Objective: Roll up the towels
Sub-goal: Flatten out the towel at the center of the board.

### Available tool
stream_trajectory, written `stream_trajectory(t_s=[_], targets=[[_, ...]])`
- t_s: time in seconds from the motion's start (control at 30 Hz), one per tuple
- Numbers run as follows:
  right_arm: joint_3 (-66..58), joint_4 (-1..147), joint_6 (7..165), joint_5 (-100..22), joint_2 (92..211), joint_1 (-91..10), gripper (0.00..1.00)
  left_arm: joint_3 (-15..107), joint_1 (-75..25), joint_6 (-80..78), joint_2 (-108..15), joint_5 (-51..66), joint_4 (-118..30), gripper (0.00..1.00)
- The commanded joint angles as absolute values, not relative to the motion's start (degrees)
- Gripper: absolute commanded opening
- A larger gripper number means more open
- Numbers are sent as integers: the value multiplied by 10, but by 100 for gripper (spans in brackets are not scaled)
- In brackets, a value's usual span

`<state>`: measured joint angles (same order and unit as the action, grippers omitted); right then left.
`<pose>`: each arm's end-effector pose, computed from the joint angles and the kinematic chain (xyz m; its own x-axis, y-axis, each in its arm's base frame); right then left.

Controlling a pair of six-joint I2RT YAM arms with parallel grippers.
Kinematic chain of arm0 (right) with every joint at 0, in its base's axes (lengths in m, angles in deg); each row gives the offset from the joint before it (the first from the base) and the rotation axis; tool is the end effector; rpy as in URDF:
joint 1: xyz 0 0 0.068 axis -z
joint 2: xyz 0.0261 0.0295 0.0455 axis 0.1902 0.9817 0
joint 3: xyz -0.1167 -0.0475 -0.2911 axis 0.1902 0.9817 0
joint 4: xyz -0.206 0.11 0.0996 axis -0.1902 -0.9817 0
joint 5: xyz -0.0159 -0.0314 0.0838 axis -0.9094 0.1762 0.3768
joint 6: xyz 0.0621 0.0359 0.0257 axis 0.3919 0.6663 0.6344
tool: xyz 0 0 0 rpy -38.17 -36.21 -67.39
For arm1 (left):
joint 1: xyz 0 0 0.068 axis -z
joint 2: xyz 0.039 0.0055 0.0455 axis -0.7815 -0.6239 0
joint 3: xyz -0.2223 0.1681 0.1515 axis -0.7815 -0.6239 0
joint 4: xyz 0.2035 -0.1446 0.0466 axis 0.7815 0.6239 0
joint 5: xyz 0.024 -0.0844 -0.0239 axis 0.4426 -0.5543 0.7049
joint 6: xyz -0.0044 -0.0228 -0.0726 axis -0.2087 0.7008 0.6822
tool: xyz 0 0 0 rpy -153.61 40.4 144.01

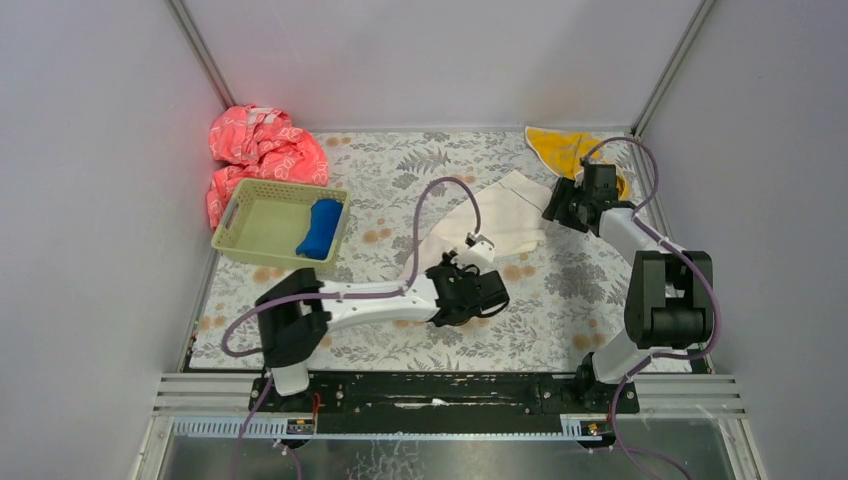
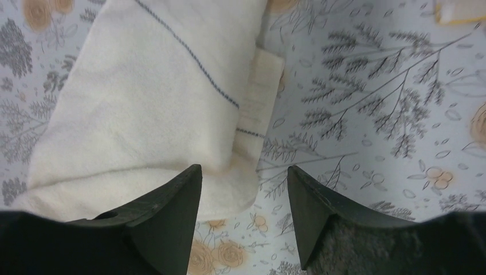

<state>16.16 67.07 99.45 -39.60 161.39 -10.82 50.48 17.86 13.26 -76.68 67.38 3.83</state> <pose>0.3560 0.0072 0.2396 -0.6656 0.3483 -0.6601 0.1527 0.9293 0.3364 0.1784 -0.3285 0.2367 -0.5290 0.6420 -0.5550 0.3155 0.7559 0.5736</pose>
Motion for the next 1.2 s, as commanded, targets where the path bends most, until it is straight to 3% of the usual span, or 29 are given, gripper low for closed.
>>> stream_trajectory(t_s=[0.0,0.47,0.83,1.07,1.17], targets=[[99,672,996,-397,1648,-90,63,462,160,129,-691,660,38,0],[-2,638,989,-361,1791,-89,51,325,40,126,-465,533,-8,0],[-51,612,977,-262,1863,-97,51,314,30,132,-468,516,-18,0],[-49,581,952,-245,1875,-103,44,311,26,129,-470,513,-21,0],[-46,584,947,-248,1876,-103,35,309,24,128,-470,512,-22,0]])
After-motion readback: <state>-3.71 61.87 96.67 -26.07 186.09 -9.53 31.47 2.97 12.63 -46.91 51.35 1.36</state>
